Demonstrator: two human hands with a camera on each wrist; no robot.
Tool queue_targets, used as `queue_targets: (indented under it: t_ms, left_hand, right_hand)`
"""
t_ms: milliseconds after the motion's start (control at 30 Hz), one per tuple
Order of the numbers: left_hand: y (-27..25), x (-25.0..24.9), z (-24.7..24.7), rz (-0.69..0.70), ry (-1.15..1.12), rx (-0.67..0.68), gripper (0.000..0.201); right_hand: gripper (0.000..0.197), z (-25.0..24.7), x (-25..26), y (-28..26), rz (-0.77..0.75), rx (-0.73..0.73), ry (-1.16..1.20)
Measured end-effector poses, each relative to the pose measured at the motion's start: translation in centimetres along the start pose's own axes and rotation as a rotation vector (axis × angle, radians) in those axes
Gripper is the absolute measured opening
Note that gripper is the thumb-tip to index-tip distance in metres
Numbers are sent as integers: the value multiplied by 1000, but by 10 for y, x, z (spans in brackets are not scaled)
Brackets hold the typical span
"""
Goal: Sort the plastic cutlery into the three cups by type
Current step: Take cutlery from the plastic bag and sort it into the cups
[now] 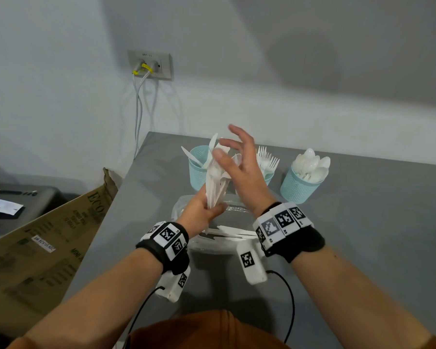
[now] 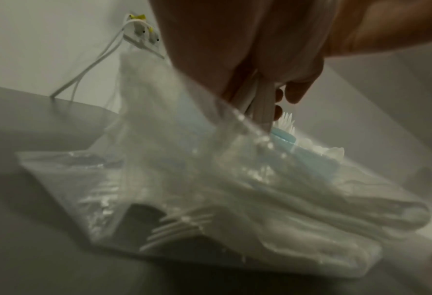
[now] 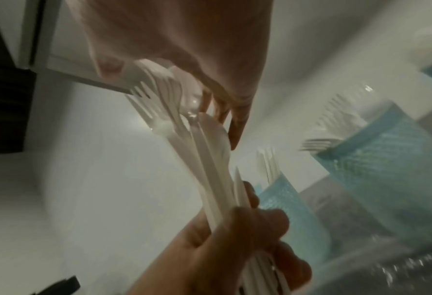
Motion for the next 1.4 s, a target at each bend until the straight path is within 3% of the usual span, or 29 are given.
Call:
queue_targets:
  t_ms: [67,200,333,400,467,533,600,667,733,833,1033,1200,1300,1400]
  left_hand:
    - [-3,2,1,-29,-21,6,44]
    - [-3,11,-4,-108,51,-19,18]
    - [-2,12,-6,-87,21,-14,32]
    - [1,16,-7,-110,32,-8,29]
    - [1,23,-7,-175,105,30,25]
    - [-2,30,-10,-255,182,77,31]
    - [-3,32,-13,-250,239,86,45]
    - [1,25,-12,-230,221,49,57]
    - [4,14,-5,-242,259,58,42]
    - [3,11,-1,-173,110,40,16]
    - [-3,27,-8,-332,137,36,16]
    - [-1,15,-5,-284,154,92,15]
    - [1,9,-5,-207,135,69,18]
    - [0,9,-4,-186,-25,51,20]
  right_hand:
    - [34,10,7,2,-27,92,-101]
    - [36,21,-22,-1,43,198,-282]
    - [28,20,-44,-7,146,213,-244]
    - [22,21,-46,-10,211,233,-213]
    - [33,24,-44,-13,248,274,-229]
    - [53,31,-36,-13,151,315,-377]
    - [58,37,-25,-11,-44,255,-558]
    - [46,35,-17,-8,-167,138,-662]
    - [27,33,-16,-4,-193,111,-714]
    - [11,33,-23,-1,-107,178,-677]
    - [6,33,-26,-2,-8,287,-712]
    - [7,37,-29,-2,48,406,-628]
    - [13,35,-30,0,51,324,-564]
    - [15,29,-28,4,34,213,-439]
Point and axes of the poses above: each hand's wrist, its own y-axis towards the middle knuckle, its own z-axis out of the palm, x = y × z, the point moved 7 cm from there along y, towards the middle knuckle, and after that the axes turned 2 degrees about x, right-handed, at the moved point
